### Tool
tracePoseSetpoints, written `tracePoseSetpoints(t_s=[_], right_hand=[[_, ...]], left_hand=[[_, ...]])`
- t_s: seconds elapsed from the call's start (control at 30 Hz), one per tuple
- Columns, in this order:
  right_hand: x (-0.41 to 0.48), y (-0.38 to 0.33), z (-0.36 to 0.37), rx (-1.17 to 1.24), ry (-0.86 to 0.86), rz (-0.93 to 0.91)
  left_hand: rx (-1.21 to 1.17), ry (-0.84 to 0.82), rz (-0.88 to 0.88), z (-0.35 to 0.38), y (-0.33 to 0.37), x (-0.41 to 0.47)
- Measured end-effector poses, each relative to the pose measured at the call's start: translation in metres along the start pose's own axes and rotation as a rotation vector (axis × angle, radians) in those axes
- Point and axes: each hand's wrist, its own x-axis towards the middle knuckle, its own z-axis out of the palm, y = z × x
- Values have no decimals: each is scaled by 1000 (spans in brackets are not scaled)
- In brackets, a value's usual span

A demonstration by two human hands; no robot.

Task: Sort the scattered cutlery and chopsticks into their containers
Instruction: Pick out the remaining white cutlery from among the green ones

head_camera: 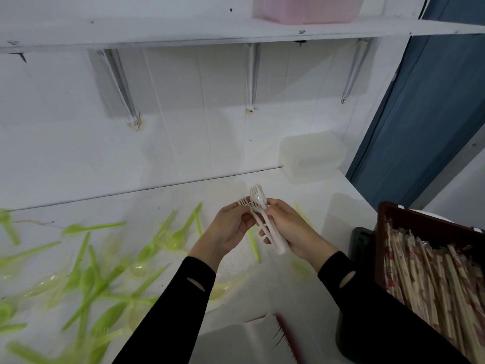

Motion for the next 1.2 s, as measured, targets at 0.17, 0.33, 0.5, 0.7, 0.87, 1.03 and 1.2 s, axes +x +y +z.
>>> tracePoseSetpoints(t_s=[0.17,0.33,0.5,0.7,0.87,1.03,1.2], right_hand=[[3,5,-3,-185,91,-86],[4,5,-4,-146,110,-94],[7,8,-5,-109,122,-86],[3,7,-4,-159,100,-137],[8,6,-9,-82,98,-143],[5,6,-6,-146,14,-163],[4,2,-12,-148,12,-173]], left_hand=[[-126,92,-2,-2,-1,4],[-56,54,-7,-2,-3,3],[101,77,88,-3,-9,5],[68,120,84,0,-7,3],[-27,269,35,-7,-8,13],[117,30,-19,-1,-4,2],[61,-85,-27,-2,-2,-1]])
